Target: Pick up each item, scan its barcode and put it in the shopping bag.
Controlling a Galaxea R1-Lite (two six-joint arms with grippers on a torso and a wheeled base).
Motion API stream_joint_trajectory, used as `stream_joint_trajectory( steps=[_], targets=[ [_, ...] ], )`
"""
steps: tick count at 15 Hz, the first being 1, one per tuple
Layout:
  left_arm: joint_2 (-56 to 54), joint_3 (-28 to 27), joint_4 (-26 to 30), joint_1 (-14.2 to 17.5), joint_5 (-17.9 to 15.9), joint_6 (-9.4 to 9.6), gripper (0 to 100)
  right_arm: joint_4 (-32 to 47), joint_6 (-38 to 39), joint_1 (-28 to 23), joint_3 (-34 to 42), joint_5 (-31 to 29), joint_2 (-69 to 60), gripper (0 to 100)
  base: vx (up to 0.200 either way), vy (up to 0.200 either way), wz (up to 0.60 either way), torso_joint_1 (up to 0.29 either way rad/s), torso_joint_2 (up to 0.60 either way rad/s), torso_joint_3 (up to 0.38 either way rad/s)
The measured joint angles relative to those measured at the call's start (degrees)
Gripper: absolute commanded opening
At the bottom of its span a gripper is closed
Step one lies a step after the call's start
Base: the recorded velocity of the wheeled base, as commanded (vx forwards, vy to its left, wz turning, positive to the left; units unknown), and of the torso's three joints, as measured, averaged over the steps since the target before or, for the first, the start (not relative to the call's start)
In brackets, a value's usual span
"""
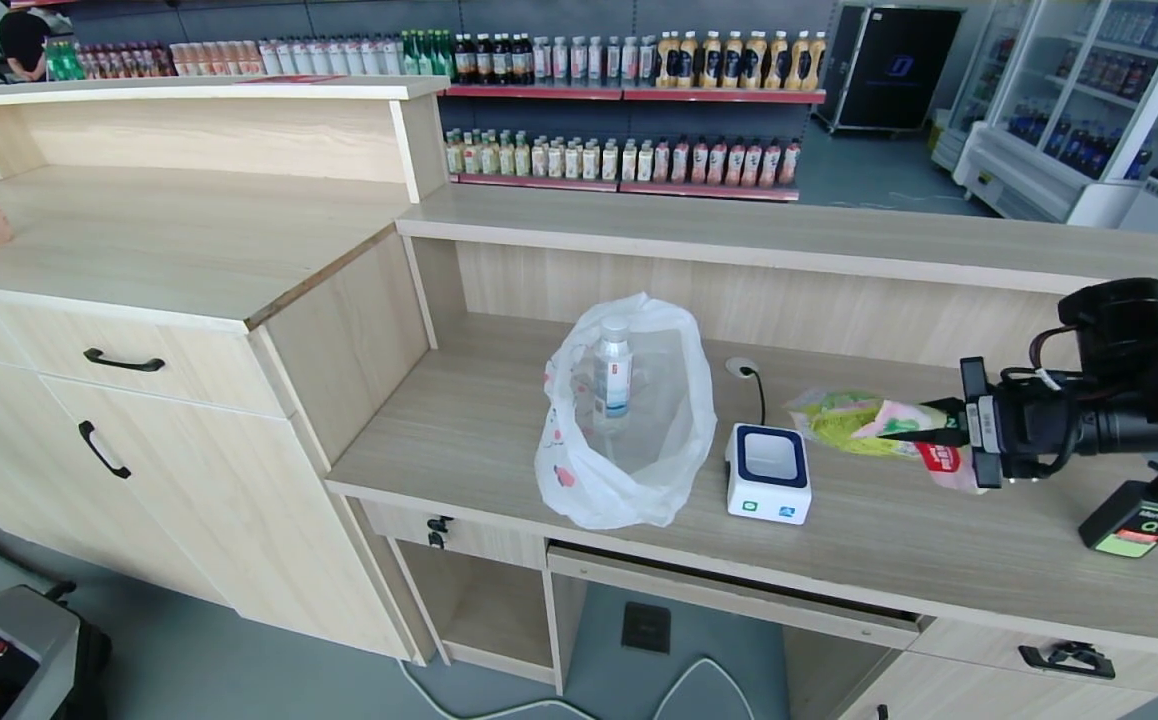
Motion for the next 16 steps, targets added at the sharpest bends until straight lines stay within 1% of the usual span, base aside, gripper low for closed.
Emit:
stream_joint_trajectory(
  steps=[1, 2, 4, 5, 6, 7, 8, 9, 11, 12, 13, 14, 16],
  targets=[
    [0.00, 0.00, 0.00, 0.00, -0.02, 0.01, 100, 2.24, 6.13, -0.24, -0.45, -0.55, -3.00, 0, 0.000, 0.000, 0.00, 0.000, 0.00, 0.000],
    [0.00, 0.00, 0.00, -0.02, -0.02, 0.01, 100, 4.25, 13.98, -0.85, -0.91, -0.91, -6.17, 0, 0.000, 0.000, 0.00, 0.000, 0.00, 0.000],
    [0.00, 0.00, 0.00, -0.05, -0.02, 0.00, 100, 8.87, 37.01, -2.69, -1.85, -1.79, -14.28, 0, 0.000, 0.000, 0.00, 0.000, 0.00, 0.000],
    [0.00, 0.00, 0.00, -0.05, 0.00, 0.01, 100, 10.57, 48.40, -3.74, -1.96, -3.32, -17.90, 0, 0.000, 0.000, 0.00, 0.000, 0.00, 0.000],
    [0.00, 0.00, 0.00, -0.05, 0.00, 0.01, 100, 11.80, 58.77, -4.64, -2.01, -6.52, -21.28, 0, 0.000, 0.000, 0.00, 0.000, 0.00, 0.000],
    [0.00, 0.00, 0.00, -0.02, -0.02, 0.01, 100, 12.76, 67.50, -5.49, -1.77, -12.26, -24.53, 0, 0.000, 0.000, 0.00, 0.000, 0.00, 0.000],
    [0.00, 0.00, 0.00, -0.02, 0.02, 0.01, 100, 13.45, 74.69, -6.12, -1.30, -20.54, -27.12, 0, 0.000, 0.000, 0.00, 0.000, 0.00, 0.000],
    [0.00, 0.00, 0.00, -0.02, 0.00, 0.01, 100, 13.96, 79.30, -6.23, -0.95, -27.79, -28.87, 0, 0.000, 0.000, 0.00, 0.000, 0.00, 0.000],
    [0.00, 0.00, 0.00, -0.02, 0.00, 0.01, 100, 13.75, 84.77, -4.33, -0.41, -43.91, -31.45, 0, 0.000, 0.000, 0.00, 0.000, 0.00, 0.000],
    [0.00, 0.00, 0.00, -0.02, 0.00, 0.00, 100, 12.24, 87.87, -2.47, -0.28, -48.04, -32.15, 0, 0.000, 0.000, 0.00, 0.000, 0.00, 0.000],
    [0.00, 0.00, 0.00, -0.02, -0.02, 0.01, 100, 8.35, 90.55, -0.63, 0.00, -49.60, -32.70, 0, 0.000, 0.000, 0.00, 0.000, 0.00, 0.000],
    [0.00, 0.00, 0.00, 0.00, -0.02, 0.01, 100, 6.08, 91.44, 0.61, 0.57, -49.97, -33.07, 0, 0.000, 0.000, 0.00, 0.000, 0.00, 0.000],
    [0.00, 0.00, 0.00, 0.00, -0.02, 0.01, 100, 3.05, 92.44, 2.96, 1.69, -50.04, -33.57, 0, 0.000, 0.000, 0.60, 0.002, 0.00, -0.005]
  ],
)
